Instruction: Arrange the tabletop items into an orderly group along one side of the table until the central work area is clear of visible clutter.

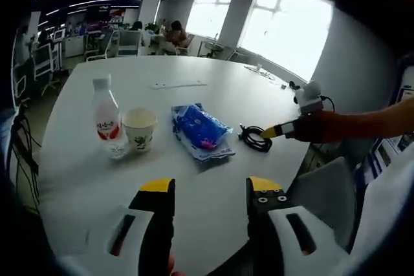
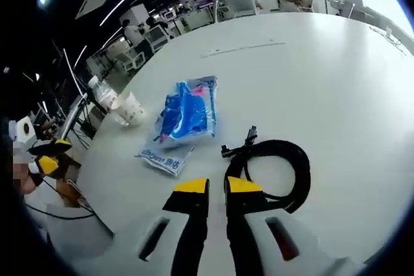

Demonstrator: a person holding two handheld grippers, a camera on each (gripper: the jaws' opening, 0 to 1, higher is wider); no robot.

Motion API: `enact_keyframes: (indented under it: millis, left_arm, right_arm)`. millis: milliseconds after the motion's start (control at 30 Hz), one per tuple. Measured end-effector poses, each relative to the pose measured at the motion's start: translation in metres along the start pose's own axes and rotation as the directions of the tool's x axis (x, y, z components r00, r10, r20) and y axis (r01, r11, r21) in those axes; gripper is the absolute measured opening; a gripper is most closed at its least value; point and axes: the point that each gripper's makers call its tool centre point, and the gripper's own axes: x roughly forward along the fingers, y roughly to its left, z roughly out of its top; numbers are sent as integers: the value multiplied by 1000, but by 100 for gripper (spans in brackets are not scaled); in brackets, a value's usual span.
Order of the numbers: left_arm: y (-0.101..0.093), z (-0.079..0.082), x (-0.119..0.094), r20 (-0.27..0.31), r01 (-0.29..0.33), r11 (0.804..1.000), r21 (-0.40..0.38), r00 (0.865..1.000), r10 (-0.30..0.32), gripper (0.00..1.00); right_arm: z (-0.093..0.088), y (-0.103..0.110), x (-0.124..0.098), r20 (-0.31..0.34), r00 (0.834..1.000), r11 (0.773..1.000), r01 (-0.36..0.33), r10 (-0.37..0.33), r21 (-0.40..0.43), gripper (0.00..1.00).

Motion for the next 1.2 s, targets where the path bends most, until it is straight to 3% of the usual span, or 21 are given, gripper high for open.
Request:
enact_keyframes:
  millis: [100, 167, 200, 333, 500, 667, 833, 1200]
  left_arm:
    - [6, -2, 1, 14, -23, 999, -47, 1000, 23, 44]
    - [7, -3, 0, 19, -33, 998, -52, 999, 34, 43]
    - [7, -3, 1, 19, -35, 998, -53, 999, 36, 44]
    - [8, -8, 7, -8, -52, 998, -35, 999, 51, 44]
    - [8, -4, 10, 0, -57, 997, -49, 998, 57, 44]
    - [8, -1, 11, 12, -67, 996, -61, 998, 68, 44]
    - [7, 0, 10, 20, -80, 994, -75, 996, 82, 44]
    - [7, -7, 7, 17, -109, 989, -100, 994, 111, 44]
  right_arm:
    - [2, 19, 6, -12, 999, 999, -32, 32, -28, 8]
    - [5, 24, 11, 6, 999, 999, -42, 42, 6, 10]
    - [8, 34, 14, 24, 997, 995, -71, 69, 64, 11]
    - [10, 43, 24, 23, 996, 991, -84, 82, 102, 18]
    - [17, 44, 35, 59, 997, 971, -69, 57, 229, 22]
    - [16, 43, 44, 37, 998, 969, -66, 58, 238, 25]
    - [13, 42, 50, 36, 997, 950, -71, 63, 305, 26]
    - [19, 42, 60, 24, 999, 949, -51, 46, 311, 33]
